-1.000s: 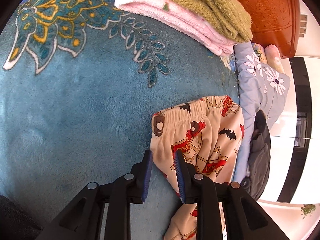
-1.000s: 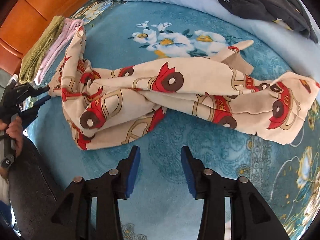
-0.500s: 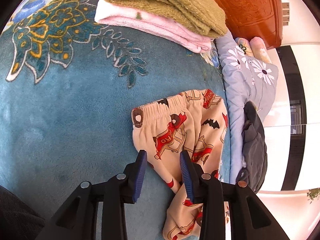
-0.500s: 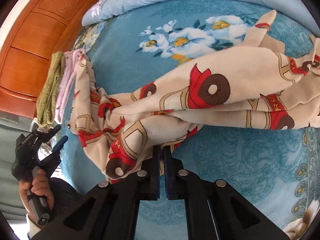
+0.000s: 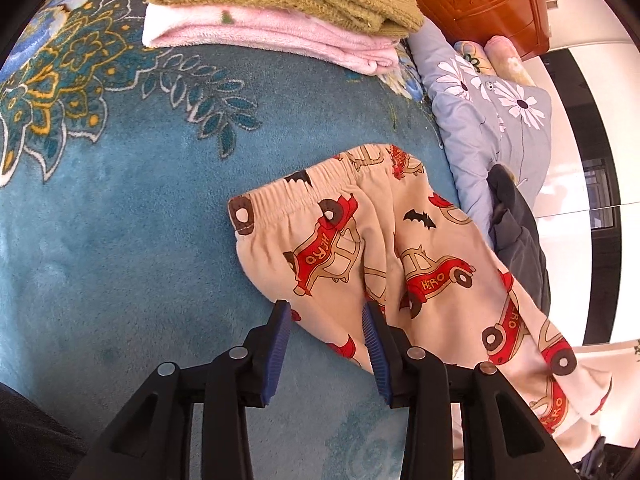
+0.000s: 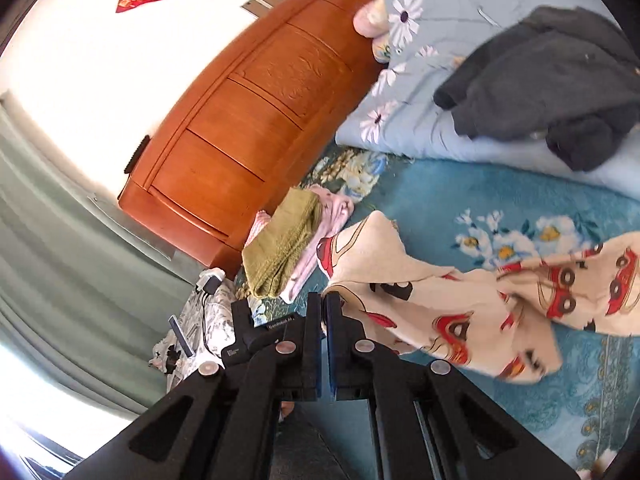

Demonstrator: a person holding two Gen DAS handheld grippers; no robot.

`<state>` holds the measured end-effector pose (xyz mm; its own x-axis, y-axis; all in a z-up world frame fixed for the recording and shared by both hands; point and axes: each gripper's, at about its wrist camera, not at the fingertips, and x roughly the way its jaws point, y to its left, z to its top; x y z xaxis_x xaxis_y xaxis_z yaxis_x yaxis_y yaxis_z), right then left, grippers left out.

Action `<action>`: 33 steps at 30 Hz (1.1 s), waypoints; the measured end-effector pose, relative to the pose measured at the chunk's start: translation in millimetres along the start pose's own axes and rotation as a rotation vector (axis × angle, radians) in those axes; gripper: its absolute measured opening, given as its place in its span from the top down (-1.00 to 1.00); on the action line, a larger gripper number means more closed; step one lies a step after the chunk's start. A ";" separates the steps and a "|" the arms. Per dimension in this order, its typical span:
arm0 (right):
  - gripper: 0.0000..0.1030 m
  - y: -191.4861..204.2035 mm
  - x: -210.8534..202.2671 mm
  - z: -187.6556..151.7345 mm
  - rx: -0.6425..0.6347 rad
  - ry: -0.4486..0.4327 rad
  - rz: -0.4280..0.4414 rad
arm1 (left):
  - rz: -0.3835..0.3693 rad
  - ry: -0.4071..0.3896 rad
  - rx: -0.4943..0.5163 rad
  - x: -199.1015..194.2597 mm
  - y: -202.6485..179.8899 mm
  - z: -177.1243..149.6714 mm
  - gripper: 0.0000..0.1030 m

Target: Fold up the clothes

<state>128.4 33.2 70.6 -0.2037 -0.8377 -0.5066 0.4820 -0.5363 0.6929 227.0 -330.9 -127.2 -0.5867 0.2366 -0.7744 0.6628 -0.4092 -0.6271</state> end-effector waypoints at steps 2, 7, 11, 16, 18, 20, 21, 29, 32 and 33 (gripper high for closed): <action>0.96 0.1 5.2 8.1 0.003 -0.007 -0.029 | 0.009 0.005 0.003 1.1 -0.2 -1.0 0.21; 0.96 0.8 -7.3 37.8 -0.063 -0.099 -0.139 | 0.024 0.012 0.000 4.3 1.3 -1.2 0.21; 0.96 9.9 -25.1 80.2 -0.167 -0.258 -0.238 | 0.049 0.029 0.019 9.4 -1.6 -2.7 0.21; 0.96 -10.9 0.1 106.9 -0.189 -0.203 -0.403 | 0.058 0.033 0.003 10.1 2.6 -3.1 0.21; 0.96 -30.3 15.3 100.2 -0.155 -0.129 -0.412 | 0.058 0.029 -0.017 9.5 5.9 -2.7 0.21; 0.96 -52.9 28.9 81.6 -0.138 -0.058 -0.480 | 0.072 0.021 -0.014 9.4 5.6 -2.5 0.21; 0.96 -65.5 35.1 70.1 -0.125 -0.025 -0.518 | 0.083 0.016 -0.009 9.4 4.8 -2.4 0.21; 0.25 -133.7 66.8 5.8 0.073 0.184 -0.561 | 0.152 -0.005 -0.013 10.9 8.0 -0.1 0.21; 0.29 -150.5 74.3 -12.7 0.135 0.232 -0.563 | 0.143 -0.019 -0.040 8.7 12.6 1.9 0.21; 0.39 -156.2 76.8 -18.9 0.156 0.248 -0.563 | 0.141 -0.020 -0.046 8.6 13.4 2.3 0.21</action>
<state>53.6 54.6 -86.2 -0.1772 -0.3837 -0.9063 0.2250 -0.9123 0.3422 229.8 -336.4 -142.1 -0.4955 0.1617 -0.8534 0.7596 -0.3958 -0.5161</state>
